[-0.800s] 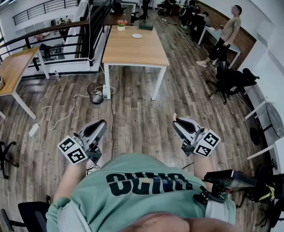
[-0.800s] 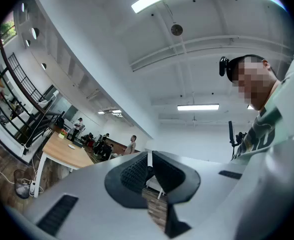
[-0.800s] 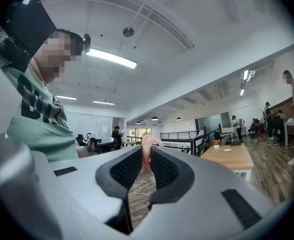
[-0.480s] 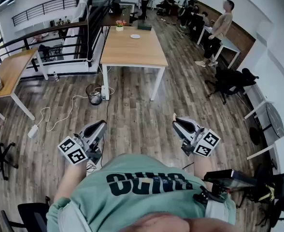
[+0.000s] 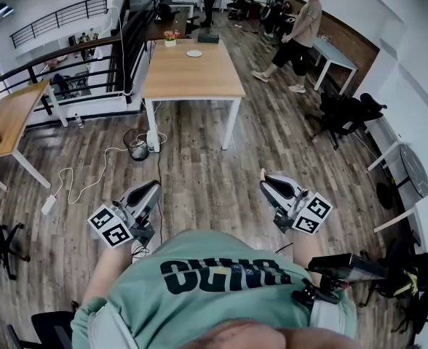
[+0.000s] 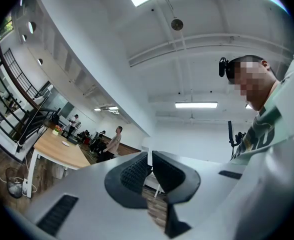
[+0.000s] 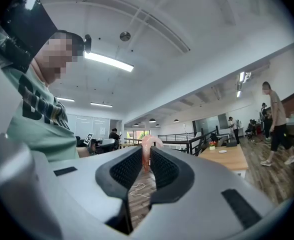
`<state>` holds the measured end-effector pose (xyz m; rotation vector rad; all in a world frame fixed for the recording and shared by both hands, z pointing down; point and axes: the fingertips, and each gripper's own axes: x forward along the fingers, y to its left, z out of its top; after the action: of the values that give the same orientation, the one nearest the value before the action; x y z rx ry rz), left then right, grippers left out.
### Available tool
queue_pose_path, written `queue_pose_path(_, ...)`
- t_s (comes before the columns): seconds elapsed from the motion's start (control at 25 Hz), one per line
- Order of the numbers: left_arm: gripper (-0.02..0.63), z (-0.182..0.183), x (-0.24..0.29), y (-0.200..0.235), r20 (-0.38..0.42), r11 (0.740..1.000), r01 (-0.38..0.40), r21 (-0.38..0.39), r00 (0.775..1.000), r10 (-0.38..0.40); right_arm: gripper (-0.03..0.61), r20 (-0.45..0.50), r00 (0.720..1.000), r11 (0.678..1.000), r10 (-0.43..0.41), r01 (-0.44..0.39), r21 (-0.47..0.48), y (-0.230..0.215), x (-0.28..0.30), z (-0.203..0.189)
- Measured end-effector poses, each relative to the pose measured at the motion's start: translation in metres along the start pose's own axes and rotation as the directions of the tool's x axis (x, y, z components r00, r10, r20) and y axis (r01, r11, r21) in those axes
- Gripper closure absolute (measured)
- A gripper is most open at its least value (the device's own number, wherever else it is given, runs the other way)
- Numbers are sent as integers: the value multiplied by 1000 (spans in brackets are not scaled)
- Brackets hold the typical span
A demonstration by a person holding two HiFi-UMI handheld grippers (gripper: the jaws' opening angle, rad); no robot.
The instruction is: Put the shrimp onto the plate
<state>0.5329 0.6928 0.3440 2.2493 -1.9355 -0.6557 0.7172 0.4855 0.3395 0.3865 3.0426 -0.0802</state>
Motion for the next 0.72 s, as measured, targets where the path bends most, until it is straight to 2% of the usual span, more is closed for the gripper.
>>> queue_pose_path(0.72,581,-57,113,-60,-48,998,59,-15,997,-59,528,14,999,999,-42,42,11,-60,-118,3)
